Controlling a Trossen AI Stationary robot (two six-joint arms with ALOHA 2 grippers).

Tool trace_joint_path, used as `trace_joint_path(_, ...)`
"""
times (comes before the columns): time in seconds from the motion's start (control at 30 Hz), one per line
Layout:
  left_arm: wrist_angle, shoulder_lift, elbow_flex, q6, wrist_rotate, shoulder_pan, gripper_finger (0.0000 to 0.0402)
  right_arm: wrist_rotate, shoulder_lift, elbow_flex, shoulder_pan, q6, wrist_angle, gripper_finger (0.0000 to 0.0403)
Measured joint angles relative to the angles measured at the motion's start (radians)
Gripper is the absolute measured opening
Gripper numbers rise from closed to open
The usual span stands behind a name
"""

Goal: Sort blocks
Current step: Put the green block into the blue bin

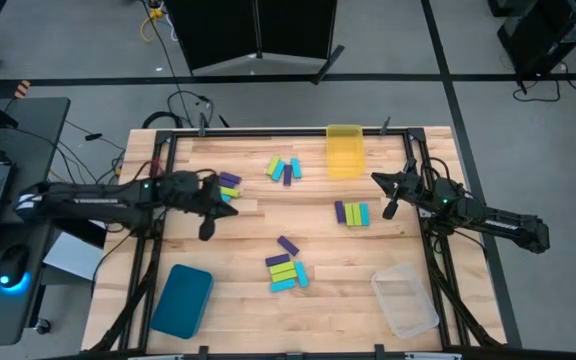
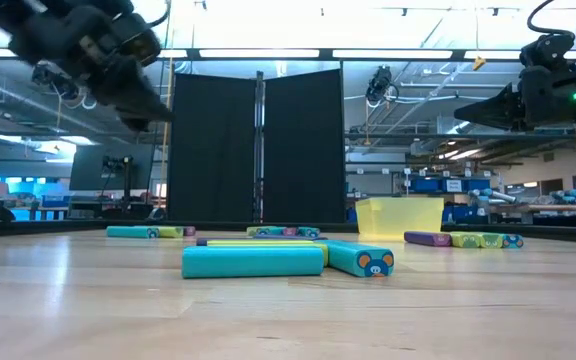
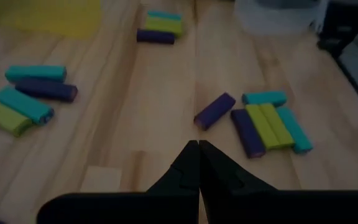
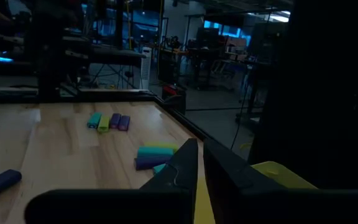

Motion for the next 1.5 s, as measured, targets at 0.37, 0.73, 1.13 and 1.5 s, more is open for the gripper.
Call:
trace_joint_path(0.37,-0.382,0.248,0.234,0.024,-0.220,0.003,0.0035,0.000,0.000,0.000,0.000,0.000,0.000,0.0039)
trace_joint_path(0.73,-0.487,0.427,0.255,0.090,-0.089,0.195,0.0024,0.000,0.000,0.000,0.000,0.000,0.007,0.0039)
trace_joint_path(1.13,-0.361,0.546,0.262,0.246,-0.004,0.295,0.0036,0.000,0.000,0.000,0.000,0.000,0.007,0.0039)
trace_joint_path(1.5,-0.458,0.719,0.409,0.421,-0.116,0.295,0.0133,0.000,0.000,0.000,0.000,0.000,0.007,0.0039)
